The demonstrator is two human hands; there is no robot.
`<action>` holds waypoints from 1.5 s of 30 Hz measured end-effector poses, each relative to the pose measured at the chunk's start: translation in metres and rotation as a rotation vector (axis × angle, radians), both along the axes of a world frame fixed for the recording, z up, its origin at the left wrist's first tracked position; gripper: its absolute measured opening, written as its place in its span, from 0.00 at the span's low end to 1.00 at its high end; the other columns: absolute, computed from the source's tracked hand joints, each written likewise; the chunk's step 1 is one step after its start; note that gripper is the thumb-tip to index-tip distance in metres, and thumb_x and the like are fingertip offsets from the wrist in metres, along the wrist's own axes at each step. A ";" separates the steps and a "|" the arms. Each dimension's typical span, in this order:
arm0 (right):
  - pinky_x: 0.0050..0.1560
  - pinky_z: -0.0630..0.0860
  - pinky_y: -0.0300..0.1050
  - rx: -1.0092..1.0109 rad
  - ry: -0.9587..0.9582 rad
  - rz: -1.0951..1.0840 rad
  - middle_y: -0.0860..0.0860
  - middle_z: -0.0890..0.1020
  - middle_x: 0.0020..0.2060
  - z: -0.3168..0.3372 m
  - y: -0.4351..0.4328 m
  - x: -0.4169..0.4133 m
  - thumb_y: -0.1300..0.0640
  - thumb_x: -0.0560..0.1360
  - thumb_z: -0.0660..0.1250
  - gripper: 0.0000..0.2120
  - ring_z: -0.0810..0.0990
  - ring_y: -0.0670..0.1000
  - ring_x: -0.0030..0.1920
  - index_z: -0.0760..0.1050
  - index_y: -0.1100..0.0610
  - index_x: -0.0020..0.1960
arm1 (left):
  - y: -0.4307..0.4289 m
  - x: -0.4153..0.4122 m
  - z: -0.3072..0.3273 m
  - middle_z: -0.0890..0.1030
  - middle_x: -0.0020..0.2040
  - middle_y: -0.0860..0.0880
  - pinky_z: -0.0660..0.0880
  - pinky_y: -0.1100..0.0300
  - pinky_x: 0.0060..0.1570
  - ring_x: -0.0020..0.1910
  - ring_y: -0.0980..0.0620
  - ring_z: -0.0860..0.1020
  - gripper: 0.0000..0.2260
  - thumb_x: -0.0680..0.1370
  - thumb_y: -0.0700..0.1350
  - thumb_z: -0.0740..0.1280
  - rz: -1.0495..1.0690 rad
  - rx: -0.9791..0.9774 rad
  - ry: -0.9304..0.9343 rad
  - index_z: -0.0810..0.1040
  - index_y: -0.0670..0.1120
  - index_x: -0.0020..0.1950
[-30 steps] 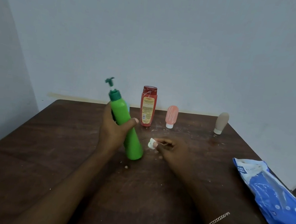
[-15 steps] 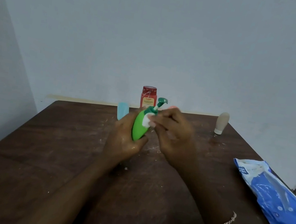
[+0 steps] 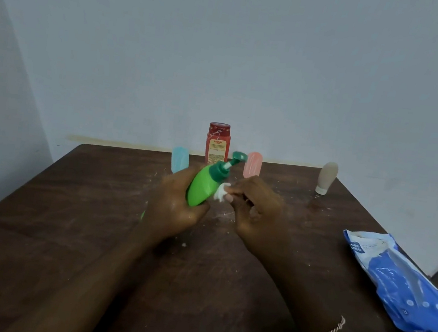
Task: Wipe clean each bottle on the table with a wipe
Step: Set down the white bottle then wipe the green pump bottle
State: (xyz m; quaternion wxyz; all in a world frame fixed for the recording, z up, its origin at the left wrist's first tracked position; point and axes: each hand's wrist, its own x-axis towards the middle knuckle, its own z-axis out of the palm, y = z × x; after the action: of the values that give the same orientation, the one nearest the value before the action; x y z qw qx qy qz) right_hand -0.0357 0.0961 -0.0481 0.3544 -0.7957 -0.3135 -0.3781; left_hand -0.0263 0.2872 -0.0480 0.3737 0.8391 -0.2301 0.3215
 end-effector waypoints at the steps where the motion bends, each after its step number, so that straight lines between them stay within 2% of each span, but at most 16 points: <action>1: 0.43 0.68 0.27 -0.018 0.029 -0.033 0.43 0.77 0.42 -0.003 -0.003 0.002 0.63 0.75 0.71 0.04 0.74 0.36 0.42 0.81 0.59 0.49 | 0.002 0.000 0.001 0.78 0.39 0.57 0.69 0.68 0.35 0.35 0.57 0.77 0.19 0.70 0.49 0.71 0.003 -0.029 0.005 0.78 0.49 0.60; 4: 0.41 0.70 0.27 0.148 0.174 -0.079 0.43 0.81 0.42 0.000 -0.010 0.004 0.59 0.75 0.71 0.04 0.78 0.39 0.42 0.81 0.57 0.50 | 0.004 -0.001 0.003 0.76 0.36 0.58 0.67 0.68 0.34 0.34 0.58 0.75 0.18 0.68 0.47 0.72 -0.035 0.020 0.056 0.79 0.49 0.58; 6: 0.41 0.73 0.30 0.273 0.219 -0.025 0.47 0.82 0.42 0.009 -0.011 0.003 0.59 0.76 0.70 0.05 0.79 0.43 0.43 0.81 0.58 0.51 | 0.001 -0.005 0.006 0.75 0.36 0.61 0.66 0.73 0.36 0.38 0.62 0.76 0.19 0.68 0.44 0.74 -0.072 0.114 0.072 0.80 0.49 0.58; 8: 0.42 0.72 0.30 0.269 0.227 0.060 0.49 0.81 0.43 0.018 -0.009 -0.002 0.62 0.77 0.68 0.06 0.79 0.44 0.43 0.80 0.61 0.53 | -0.002 -0.008 0.009 0.75 0.36 0.64 0.67 0.77 0.40 0.41 0.67 0.77 0.20 0.67 0.42 0.75 -0.108 0.166 0.076 0.81 0.48 0.59; 12: 0.41 0.70 0.27 0.159 0.266 0.114 0.51 0.79 0.43 0.022 -0.009 -0.010 0.63 0.79 0.65 0.03 0.78 0.44 0.43 0.76 0.57 0.51 | 0.003 -0.005 0.008 0.77 0.39 0.64 0.66 0.76 0.39 0.40 0.64 0.77 0.21 0.67 0.45 0.73 -0.160 0.163 0.114 0.81 0.48 0.60; 15: 0.42 0.74 0.34 0.128 0.308 0.131 0.50 0.80 0.46 0.013 -0.009 -0.007 0.60 0.78 0.67 0.06 0.79 0.47 0.46 0.81 0.57 0.53 | 0.009 0.001 0.003 0.81 0.41 0.56 0.73 0.61 0.39 0.39 0.55 0.79 0.20 0.66 0.47 0.72 -0.146 0.073 0.122 0.82 0.48 0.58; 18: 0.43 0.74 0.32 0.051 0.288 0.099 0.45 0.80 0.45 0.003 -0.008 -0.001 0.60 0.76 0.69 0.07 0.79 0.44 0.45 0.83 0.55 0.53 | 0.015 0.005 0.002 0.82 0.39 0.50 0.75 0.51 0.36 0.36 0.49 0.78 0.18 0.65 0.49 0.71 -0.149 -0.006 0.132 0.82 0.48 0.54; 20: 0.42 0.75 0.34 0.245 0.353 0.102 0.47 0.82 0.45 0.007 -0.011 0.006 0.60 0.76 0.69 0.07 0.80 0.45 0.43 0.83 0.55 0.53 | 0.015 0.002 0.004 0.81 0.40 0.55 0.75 0.55 0.37 0.38 0.54 0.79 0.19 0.66 0.50 0.71 -0.172 0.086 0.152 0.81 0.51 0.56; 22: 0.44 0.79 0.40 0.480 0.466 0.260 0.50 0.84 0.47 0.014 -0.020 0.011 0.62 0.75 0.70 0.08 0.82 0.49 0.47 0.83 0.54 0.53 | 0.010 -0.004 0.009 0.80 0.40 0.62 0.71 0.64 0.40 0.41 0.60 0.78 0.17 0.68 0.49 0.72 -0.216 0.193 0.205 0.80 0.57 0.57; 23: 0.48 0.80 0.43 0.483 0.511 0.336 0.51 0.84 0.48 0.016 -0.025 0.013 0.63 0.75 0.70 0.09 0.83 0.50 0.50 0.84 0.54 0.53 | 0.008 -0.006 0.011 0.80 0.40 0.65 0.69 0.70 0.41 0.42 0.62 0.78 0.17 0.69 0.47 0.72 -0.246 0.238 0.228 0.78 0.61 0.56; 28: 0.51 0.75 0.42 0.014 0.630 0.530 0.48 0.81 0.47 0.017 -0.030 0.014 0.64 0.75 0.69 0.10 0.80 0.48 0.51 0.82 0.61 0.56 | 0.004 -0.005 0.009 0.80 0.43 0.70 0.70 0.74 0.39 0.42 0.65 0.80 0.34 0.68 0.31 0.73 -0.332 0.379 0.277 0.73 0.71 0.53; 32: 0.53 0.77 0.54 -0.142 0.601 0.571 0.53 0.80 0.47 0.022 -0.026 0.017 0.64 0.76 0.69 0.09 0.79 0.54 0.51 0.84 0.59 0.54 | 0.001 -0.010 0.007 0.78 0.47 0.74 0.69 0.76 0.44 0.47 0.69 0.78 0.31 0.68 0.32 0.73 -0.362 0.353 0.302 0.73 0.68 0.53; 35: 0.53 0.78 0.57 -0.158 0.558 0.548 0.54 0.81 0.47 0.021 -0.027 0.019 0.66 0.76 0.69 0.09 0.80 0.54 0.50 0.84 0.58 0.53 | 0.000 -0.013 0.008 0.78 0.47 0.73 0.71 0.75 0.41 0.45 0.69 0.79 0.31 0.68 0.31 0.72 -0.347 0.318 0.327 0.74 0.66 0.56; 40: 0.53 0.79 0.46 0.012 0.535 0.485 0.52 0.83 0.47 0.020 -0.033 0.019 0.67 0.75 0.69 0.10 0.82 0.50 0.50 0.83 0.62 0.55 | 0.000 -0.014 0.012 0.80 0.42 0.71 0.70 0.75 0.38 0.41 0.67 0.79 0.31 0.69 0.27 0.70 -0.298 0.216 0.325 0.76 0.64 0.53; 43: 0.48 0.79 0.47 0.120 0.540 0.469 0.53 0.84 0.47 0.018 -0.033 0.020 0.67 0.75 0.69 0.10 0.82 0.50 0.47 0.82 0.63 0.55 | 0.003 -0.014 0.012 0.80 0.43 0.71 0.70 0.75 0.41 0.44 0.67 0.78 0.23 0.67 0.36 0.71 -0.252 0.108 0.316 0.77 0.63 0.52; 45: 0.42 0.77 0.43 0.198 0.556 0.448 0.52 0.83 0.45 0.016 -0.032 0.018 0.66 0.75 0.69 0.09 0.80 0.46 0.42 0.82 0.63 0.54 | 0.005 -0.009 0.007 0.82 0.45 0.65 0.73 0.66 0.44 0.45 0.62 0.79 0.23 0.64 0.40 0.70 -0.199 -0.008 0.318 0.78 0.63 0.52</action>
State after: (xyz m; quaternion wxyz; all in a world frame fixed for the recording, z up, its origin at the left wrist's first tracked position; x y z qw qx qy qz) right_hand -0.0173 0.0645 -0.0320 0.5753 -0.7416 -0.3335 -0.0891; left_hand -0.0355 0.2922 -0.0410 0.4385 0.8510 -0.2487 0.1474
